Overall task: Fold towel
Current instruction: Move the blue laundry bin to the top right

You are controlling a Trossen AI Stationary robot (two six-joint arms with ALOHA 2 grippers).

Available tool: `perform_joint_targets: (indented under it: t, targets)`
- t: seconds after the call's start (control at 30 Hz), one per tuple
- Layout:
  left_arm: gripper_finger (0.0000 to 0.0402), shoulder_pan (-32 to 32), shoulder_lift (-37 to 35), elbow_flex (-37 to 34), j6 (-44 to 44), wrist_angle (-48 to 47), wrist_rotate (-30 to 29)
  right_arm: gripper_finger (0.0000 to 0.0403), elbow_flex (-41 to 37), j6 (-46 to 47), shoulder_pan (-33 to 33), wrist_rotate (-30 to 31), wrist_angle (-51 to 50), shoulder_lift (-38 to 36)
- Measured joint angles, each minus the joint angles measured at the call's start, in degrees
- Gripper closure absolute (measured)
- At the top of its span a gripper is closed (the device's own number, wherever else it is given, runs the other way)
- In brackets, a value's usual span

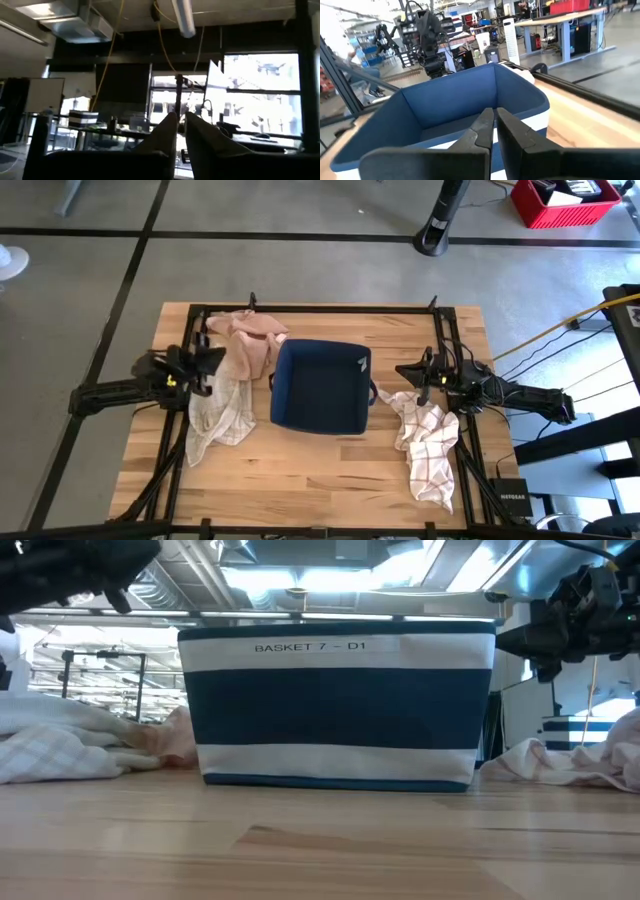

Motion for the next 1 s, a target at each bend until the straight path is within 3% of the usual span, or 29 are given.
perform_joint_targets:
  t: [0.13, 0.27, 0.67, 0.9, 1.0]
  targets:
    - [0.0373, 0.3, 1.13, 0.1, 0.07, 2.38, -1.59, 0.0377, -0.1, -1.66, 0.0, 0.07, 0.64, 0.0]
    - [0.0373, 1.18, 5.53, 3.67, -2.89, -4.08, -2.16, 0.0377, -0.22, -1.45, 0.0, 0.34, 1.55, -0.02]
    - [0.0373, -2.03, 36.14, 29.56, -8.97, -40.7, -2.11, 0.0377, -0.21, 0.18, 0.0, 1.17, 10.97, -0.02]
    - [0.0373, -9.39, 50.44, 36.78, -7.84, -43.42, -2.24, 0.0377, -0.17, 1.21, 0.0, -0.17, 11.53, -0.02]
    - [0.038, -12.86, 54.86, 40.27, -7.19, -43.57, -5.9, 0.0377, -0.1, 1.87, 0.0, -3.43, 11.81, -0.02]
